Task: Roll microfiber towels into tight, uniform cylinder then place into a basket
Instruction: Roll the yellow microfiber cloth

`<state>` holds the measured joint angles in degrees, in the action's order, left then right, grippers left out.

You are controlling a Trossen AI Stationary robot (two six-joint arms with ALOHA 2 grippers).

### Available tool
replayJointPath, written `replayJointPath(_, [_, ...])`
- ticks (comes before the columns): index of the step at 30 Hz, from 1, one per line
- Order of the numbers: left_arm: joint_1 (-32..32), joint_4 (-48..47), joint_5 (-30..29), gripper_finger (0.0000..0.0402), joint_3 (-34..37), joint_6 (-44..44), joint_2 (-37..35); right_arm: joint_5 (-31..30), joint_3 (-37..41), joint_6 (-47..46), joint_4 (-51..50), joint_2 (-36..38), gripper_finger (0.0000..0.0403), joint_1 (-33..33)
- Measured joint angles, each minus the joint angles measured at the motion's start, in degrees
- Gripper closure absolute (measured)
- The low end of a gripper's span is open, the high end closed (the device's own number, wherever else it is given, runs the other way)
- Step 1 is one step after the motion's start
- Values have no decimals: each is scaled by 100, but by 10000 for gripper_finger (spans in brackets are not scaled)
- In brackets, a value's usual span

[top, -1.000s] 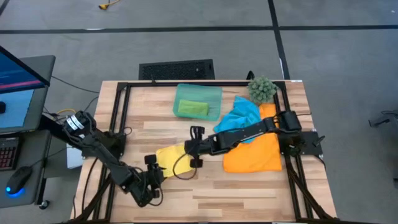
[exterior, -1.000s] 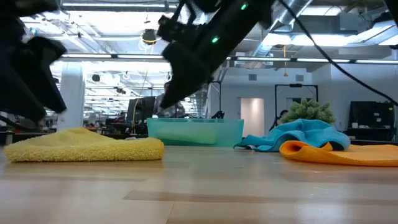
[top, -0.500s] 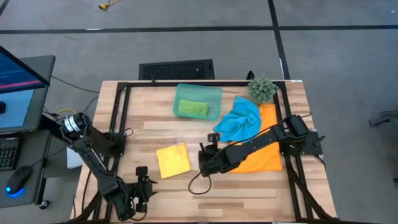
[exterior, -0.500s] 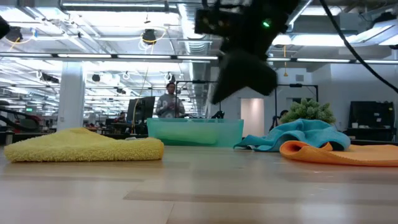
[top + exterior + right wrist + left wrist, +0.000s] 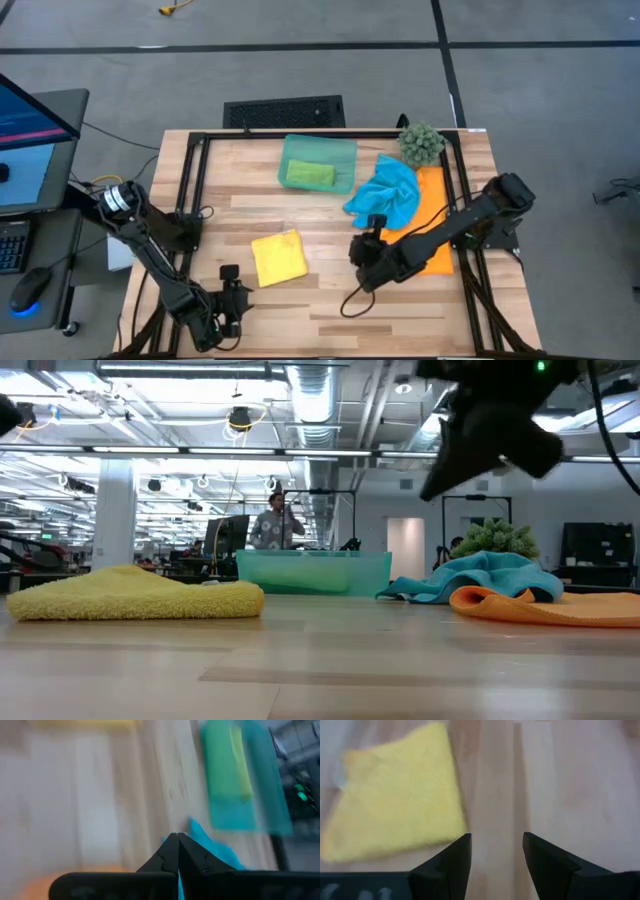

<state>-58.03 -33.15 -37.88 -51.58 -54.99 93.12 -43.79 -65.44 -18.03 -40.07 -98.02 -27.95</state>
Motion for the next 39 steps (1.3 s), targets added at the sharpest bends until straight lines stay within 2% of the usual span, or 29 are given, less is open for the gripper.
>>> replayJointPath(3, [190, -12, -175, 230, 5, 386, -2, 12, 232, 348, 844, 138, 379, -25])
replayJointPath(7, [464, 71, -3, 230, 5, 777, -1, 68, 333, 747, 1841, 123, 375, 72])
replayJointPath(11, [659, 72, 347, 230, 5, 800, 0, 754, 357, 1219, 2431, -75, 359, 246])
replayJointPath(14, [732, 66, 592, 230, 8, 783, -1, 1162, 304, 1468, 3070, -298, 338, 351])
replayJointPath(18, [749, 69, 706, 226, 10, 842, -1, 1411, 321, 1910, 3671, -653, 300, 442])
replayJointPath(24, [753, 64, 687, 191, 10, 852, -2, 1696, 325, 2710, 4844, -1262, 239, 473])
replayJointPath(31, [753, 61, 417, 160, 18, 888, 0, 2244, -151, 3463, 5166, -1928, 193, 475])
replayJointPath(33, [753, 148, 404, 160, 104, 890, 0, 2446, -364, 3502, 5258, -2128, 188, 486])
replayJointPath(39, [758, 776, 454, 159, 502, 975, 271, 2487, -700, 3518, 4993, -2495, 187, 521])
